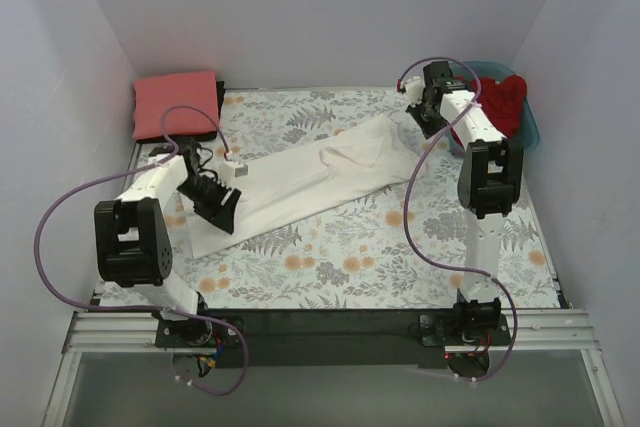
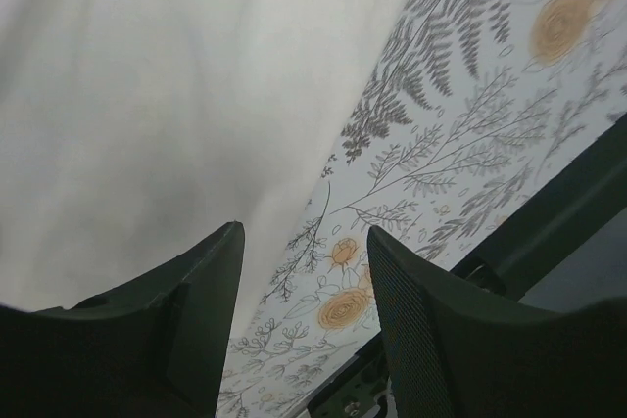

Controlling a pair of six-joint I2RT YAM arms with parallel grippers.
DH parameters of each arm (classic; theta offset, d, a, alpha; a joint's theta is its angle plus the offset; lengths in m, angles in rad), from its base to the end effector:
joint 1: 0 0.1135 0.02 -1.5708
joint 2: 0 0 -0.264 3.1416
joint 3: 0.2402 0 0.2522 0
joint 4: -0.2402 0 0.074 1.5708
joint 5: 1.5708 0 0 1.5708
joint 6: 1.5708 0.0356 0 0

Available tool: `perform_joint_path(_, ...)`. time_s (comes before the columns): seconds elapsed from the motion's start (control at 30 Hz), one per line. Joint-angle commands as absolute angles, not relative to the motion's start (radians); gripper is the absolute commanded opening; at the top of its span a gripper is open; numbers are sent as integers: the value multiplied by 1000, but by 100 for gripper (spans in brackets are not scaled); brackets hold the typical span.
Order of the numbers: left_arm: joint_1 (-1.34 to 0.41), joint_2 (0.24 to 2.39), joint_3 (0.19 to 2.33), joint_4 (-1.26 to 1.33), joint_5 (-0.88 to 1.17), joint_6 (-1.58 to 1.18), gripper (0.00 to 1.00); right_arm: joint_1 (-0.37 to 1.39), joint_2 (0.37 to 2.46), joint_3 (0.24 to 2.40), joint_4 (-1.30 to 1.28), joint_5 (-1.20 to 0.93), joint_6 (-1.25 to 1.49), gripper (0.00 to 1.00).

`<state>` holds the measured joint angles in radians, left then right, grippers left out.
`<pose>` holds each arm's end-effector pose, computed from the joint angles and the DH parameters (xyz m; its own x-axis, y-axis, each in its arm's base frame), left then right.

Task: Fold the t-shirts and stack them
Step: Fold the tshirt

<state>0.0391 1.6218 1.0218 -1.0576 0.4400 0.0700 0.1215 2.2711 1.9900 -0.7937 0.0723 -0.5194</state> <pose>0.2607 -0.0050 0.1826 -0.9981 0.0243 0.0568 -0.0024 0.9031 -0.4294 0.4909 0.0573 0.2087 -0.7148 -0.5860 -0.3816 -0.5086 0.8102 -0.2914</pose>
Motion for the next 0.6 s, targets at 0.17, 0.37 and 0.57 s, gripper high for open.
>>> perform_joint_path(0.17, 35, 1748, 1512, -1018, 631, -164, 53, 153, 1921, 1904, -775, -116, -424, 25)
perform_joint_path(0.37, 26, 1946, 1658, -945, 569, -236, 50, 299, 1875, 1706, -819, -101, -381, 16)
perform_joint_path(0.57, 14, 2037, 1703, -893, 505, -249, 50, 371, 1963, 1663, -812, -74, -307, 8)
